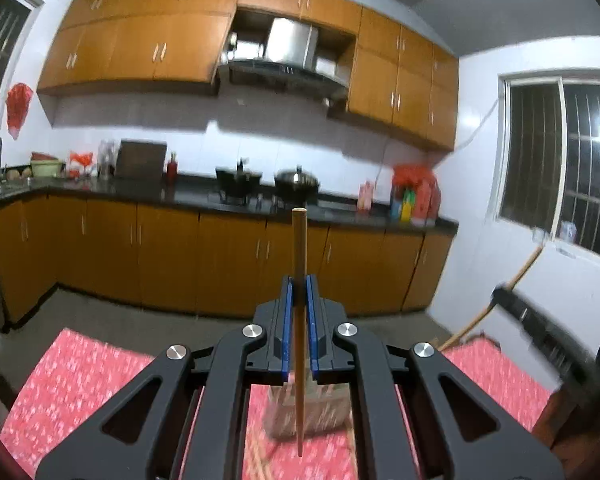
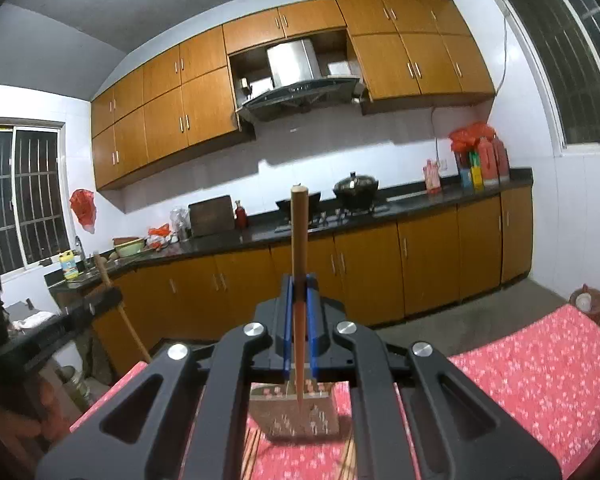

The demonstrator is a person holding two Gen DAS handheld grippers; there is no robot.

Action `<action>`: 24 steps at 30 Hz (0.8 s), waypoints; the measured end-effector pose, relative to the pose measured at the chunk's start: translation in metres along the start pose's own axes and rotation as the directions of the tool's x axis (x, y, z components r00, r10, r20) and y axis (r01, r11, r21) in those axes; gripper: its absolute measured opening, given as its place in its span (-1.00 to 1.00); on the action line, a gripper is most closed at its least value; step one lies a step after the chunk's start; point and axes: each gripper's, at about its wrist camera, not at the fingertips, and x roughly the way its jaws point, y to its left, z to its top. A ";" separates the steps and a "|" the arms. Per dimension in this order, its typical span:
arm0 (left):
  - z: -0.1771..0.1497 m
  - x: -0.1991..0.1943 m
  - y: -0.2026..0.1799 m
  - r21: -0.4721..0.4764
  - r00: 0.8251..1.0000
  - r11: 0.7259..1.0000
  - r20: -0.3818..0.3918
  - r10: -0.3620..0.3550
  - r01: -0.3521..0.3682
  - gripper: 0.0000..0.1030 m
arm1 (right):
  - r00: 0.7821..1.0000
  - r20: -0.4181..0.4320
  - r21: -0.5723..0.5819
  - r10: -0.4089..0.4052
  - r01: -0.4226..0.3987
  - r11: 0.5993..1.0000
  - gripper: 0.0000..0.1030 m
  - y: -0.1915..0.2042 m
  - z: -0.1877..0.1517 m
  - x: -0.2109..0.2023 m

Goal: Organize utensils
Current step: 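Raise the left tool's chopstick upright over the holder while the right tool carries its own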

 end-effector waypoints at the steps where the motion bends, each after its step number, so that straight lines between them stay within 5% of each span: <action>1: 0.006 0.004 -0.002 -0.006 1.000 1.000 0.026 0.005 -0.005 -0.86 | 1.000 0.006 -0.004 -0.004 0.004 1.000 -0.85 0.001 0.000 0.005; 11: 0.004 0.036 -0.001 -0.057 0.986 0.995 0.138 0.093 -0.086 -0.86 | 1.000 -0.022 0.029 -0.020 0.020 0.999 -0.85 -0.006 -0.012 0.051; 24: -0.030 0.064 0.004 -0.057 0.995 0.994 0.020 0.097 -0.096 -0.85 | 0.994 -0.107 0.005 -0.026 0.026 1.000 -0.80 -0.007 -0.042 0.071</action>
